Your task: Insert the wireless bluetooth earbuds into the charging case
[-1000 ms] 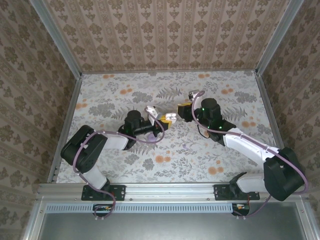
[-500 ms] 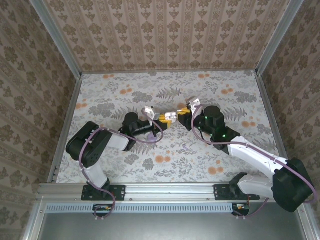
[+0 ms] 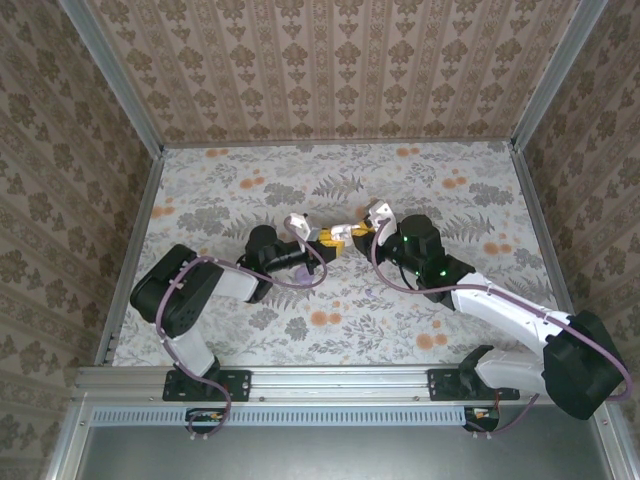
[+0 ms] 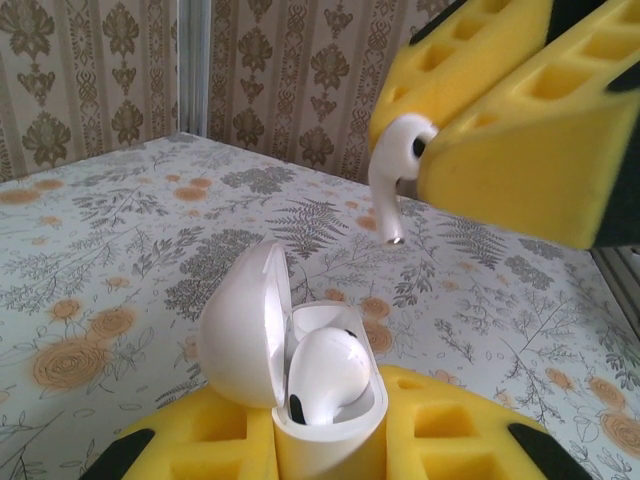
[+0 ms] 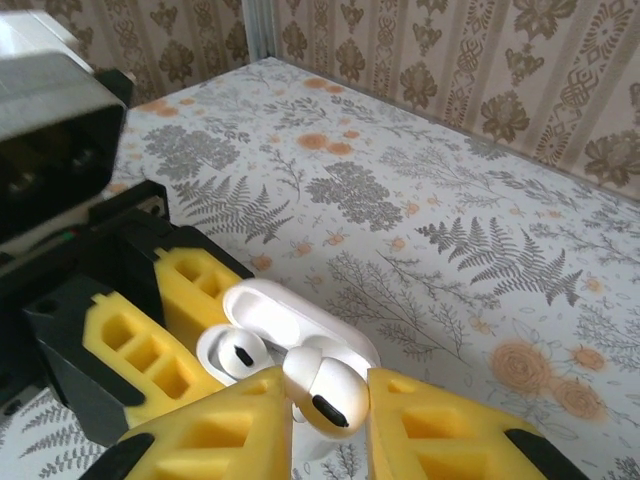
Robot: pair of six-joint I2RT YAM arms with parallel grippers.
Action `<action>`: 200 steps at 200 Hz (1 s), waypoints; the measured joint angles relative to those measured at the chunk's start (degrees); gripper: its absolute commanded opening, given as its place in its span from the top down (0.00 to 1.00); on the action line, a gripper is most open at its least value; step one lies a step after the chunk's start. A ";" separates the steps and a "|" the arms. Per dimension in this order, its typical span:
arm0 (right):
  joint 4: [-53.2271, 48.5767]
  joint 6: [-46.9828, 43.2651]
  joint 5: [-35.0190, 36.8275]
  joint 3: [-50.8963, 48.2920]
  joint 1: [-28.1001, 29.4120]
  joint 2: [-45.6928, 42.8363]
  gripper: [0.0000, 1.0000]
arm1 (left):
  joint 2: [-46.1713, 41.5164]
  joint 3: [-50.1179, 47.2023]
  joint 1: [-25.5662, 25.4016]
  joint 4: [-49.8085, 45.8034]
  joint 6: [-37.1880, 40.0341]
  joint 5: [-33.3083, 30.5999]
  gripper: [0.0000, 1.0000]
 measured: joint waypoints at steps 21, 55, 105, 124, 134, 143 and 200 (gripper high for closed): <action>-0.68 -1.27 1.03 0.02 0.22 0.39 0.76 | -0.98 0.00 -0.02 0.00 0.00 0.17 0.88; -1.60 -2.60 2.03 0.26 0.61 0.48 0.77 | -1.46 0.00 -0.07 -0.17 0.02 0.63 0.88; -1.64 -2.78 2.45 0.48 0.85 0.48 0.77 | -1.46 0.00 -0.26 -0.22 0.02 0.81 0.88; -1.66 -2.93 2.51 0.61 1.01 0.50 0.77 | -1.46 0.02 -0.46 -0.24 0.02 0.92 0.88; -1.66 -3.15 2.69 0.81 1.20 0.63 0.77 | -1.46 0.00 -0.50 -0.24 0.02 1.03 0.88; -1.66 -3.41 2.89 1.01 1.42 0.87 0.77 | -1.46 0.00 -0.50 -0.22 0.02 1.09 0.88; -1.95 -5.25 5.35 1.22 1.75 1.36 0.78 | -1.92 0.00 -0.50 -0.48 0.02 1.27 0.88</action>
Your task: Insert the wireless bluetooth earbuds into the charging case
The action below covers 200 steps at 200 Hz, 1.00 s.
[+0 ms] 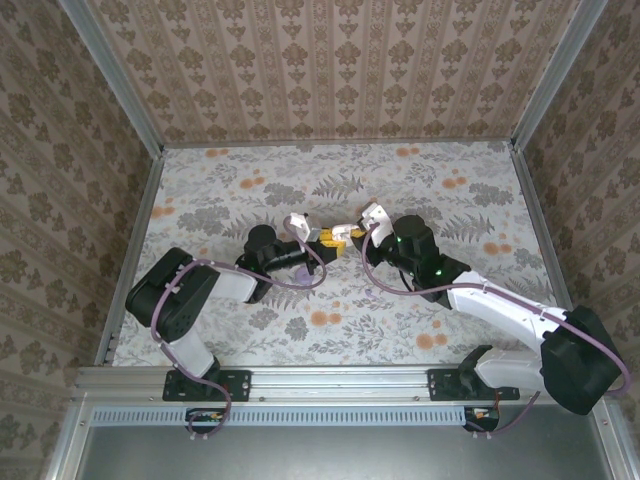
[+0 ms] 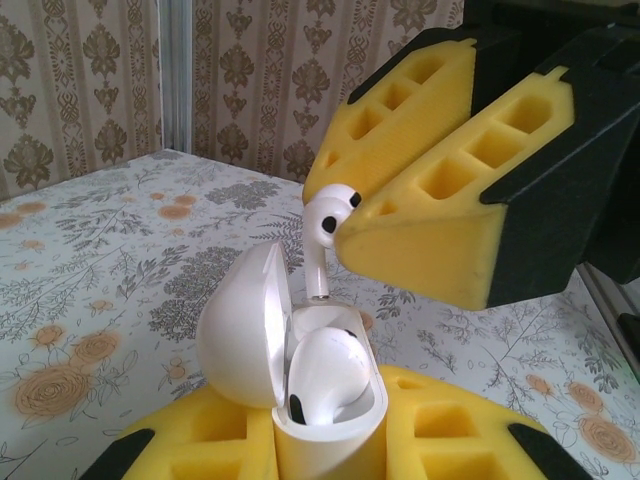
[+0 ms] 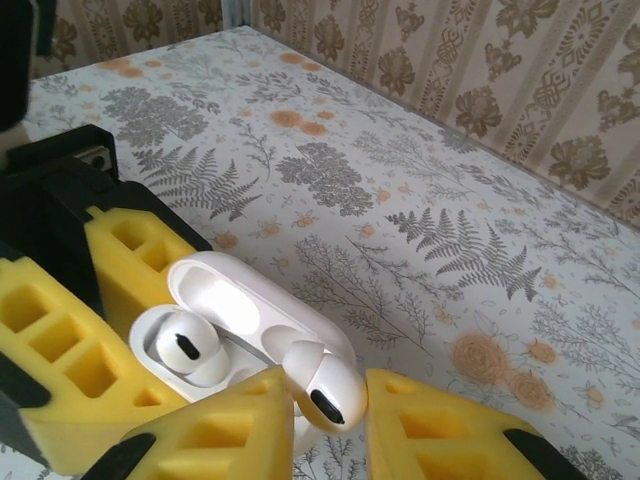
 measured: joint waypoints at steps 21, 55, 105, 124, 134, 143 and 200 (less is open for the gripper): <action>-0.72 -0.50 0.35 0.02 0.02 0.00 0.78 | -0.55 0.02 0.00 -0.02 0.00 -0.02 0.88; -1.68 -1.99 1.14 0.31 0.87 0.00 0.78 | -0.70 0.02 0.00 -0.20 0.02 0.00 0.88; -3.17 -4.76 3.02 0.83 2.10 0.22 0.79 | -0.81 0.02 0.00 -0.79 0.46 0.00 0.88; -3.52 -5.53 3.54 1.14 2.49 0.22 0.78 | -1.18 0.02 0.00 -1.09 0.98 -0.02 0.88; -3.89 -6.03 3.74 1.40 2.69 0.22 0.78 | -1.51 0.00 0.00 -1.57 1.33 0.00 0.88; -4.39 -6.27 3.96 1.66 2.86 0.22 0.78 | -1.77 0.00 0.00 -1.97 1.53 0.00 0.88; -4.76 -6.47 4.11 2.03 3.32 0.63 0.71 | -2.56 0.00 0.00 -3.65 2.27 -0.02 0.88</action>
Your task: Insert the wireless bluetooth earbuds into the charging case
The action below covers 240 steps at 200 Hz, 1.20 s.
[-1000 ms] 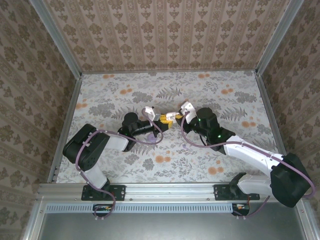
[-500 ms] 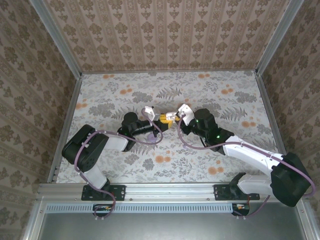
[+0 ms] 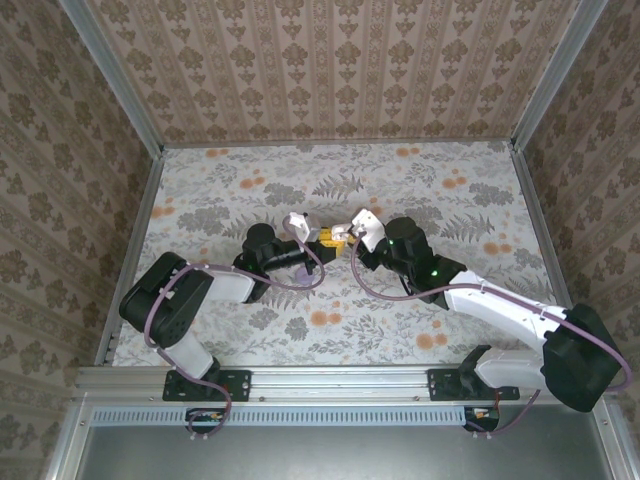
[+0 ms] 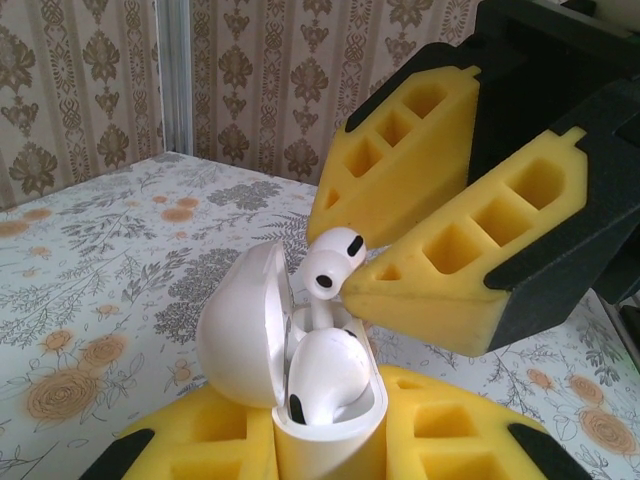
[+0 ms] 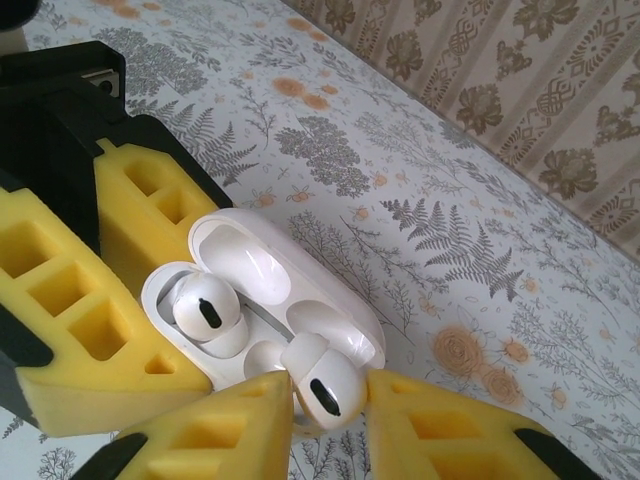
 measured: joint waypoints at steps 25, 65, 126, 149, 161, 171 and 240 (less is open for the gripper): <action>-0.20 0.04 -0.42 0.15 0.17 0.04 0.66 | 0.00 -0.13 -0.20 -0.26 0.50 -0.04 0.87; -0.22 0.35 -1.53 0.15 0.24 0.00 0.63 | 0.00 -0.26 -0.28 -0.42 0.72 -0.02 0.87; 1.01 4.76 -2.78 -0.87 -0.02 -5.11 0.57 | -1.66 -0.68 -0.39 0.35 1.44 -0.07 0.87; 4.39 9.18 -2.99 -3.48 -1.38 -8.90 0.49 | -2.21 -1.66 -0.76 0.68 2.05 -0.46 0.88; 6.05 11.72 -3.34 -5.18 -2.71 -10.40 0.44 | -2.23 -2.05 -1.14 0.83 2.75 -0.70 0.88; 7.13 13.27 -3.82 -6.54 -3.63 -11.26 0.40 | -2.23 -2.54 -1.51 1.31 3.56 -1.05 0.88; 13.84 19.85 -8.48 -16.52 -5.75 -17.49 0.17 | -4.44 -4.26 -3.56 1.97 6.82 -2.45 0.88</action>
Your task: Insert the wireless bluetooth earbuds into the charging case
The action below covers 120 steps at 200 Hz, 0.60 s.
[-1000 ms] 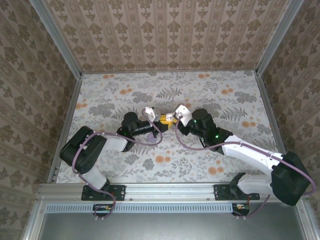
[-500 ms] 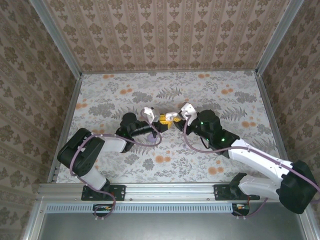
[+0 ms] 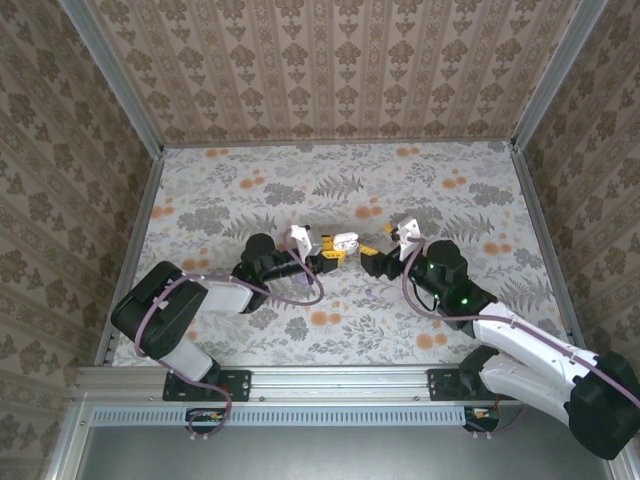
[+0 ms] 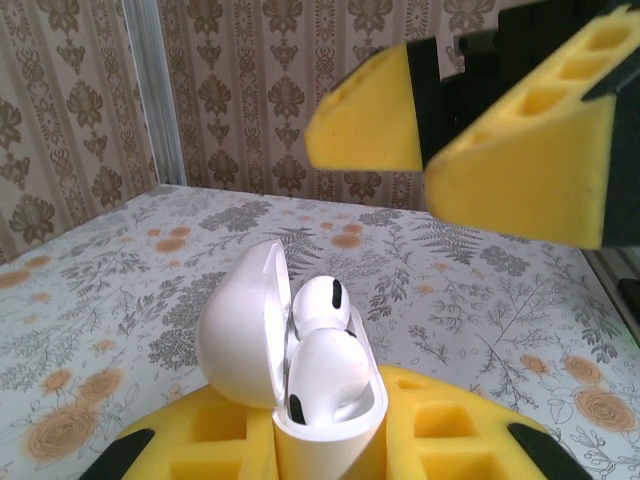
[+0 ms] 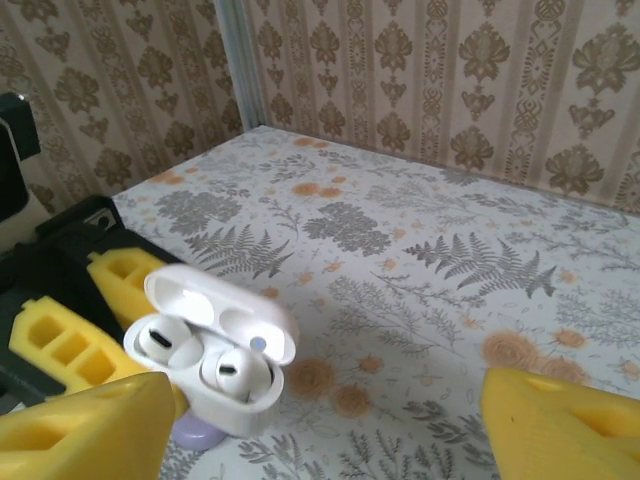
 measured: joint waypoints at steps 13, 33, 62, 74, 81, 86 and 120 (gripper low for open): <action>0.04 0.42 -0.44 -0.57 -0.11 -1.20 0.17 | -0.87 -0.42 -0.33 0.02 0.66 0.02 0.89; -0.66 1.22 -1.46 -0.50 -0.68 -3.10 0.20 | -2.01 -0.92 -0.79 -0.04 1.92 0.04 0.88; -7.10 3.39 -3.26 1.86 -1.60 -4.70 0.26 | -3.39 -1.16 -1.31 -1.14 4.31 -0.17 0.89; -10.97 4.90 -4.11 3.96 -1.77 -4.94 0.28 | -3.96 -1.25 -1.92 -1.99 5.68 -0.63 0.89; -13.64 6.16 -4.68 5.49 -1.77 -5.07 0.30 | -4.22 -1.27 -2.25 -2.38 6.49 -0.85 0.89; -15.47 7.19 -4.98 6.67 -1.77 -5.11 0.31 | -4.39 -1.29 -2.51 -2.56 7.06 -1.09 0.89; -25.86 13.92 -7.78 12.63 -1.77 -5.77 0.42 | -5.05 -1.64 -3.91 -4.13 11.37 -4.04 0.89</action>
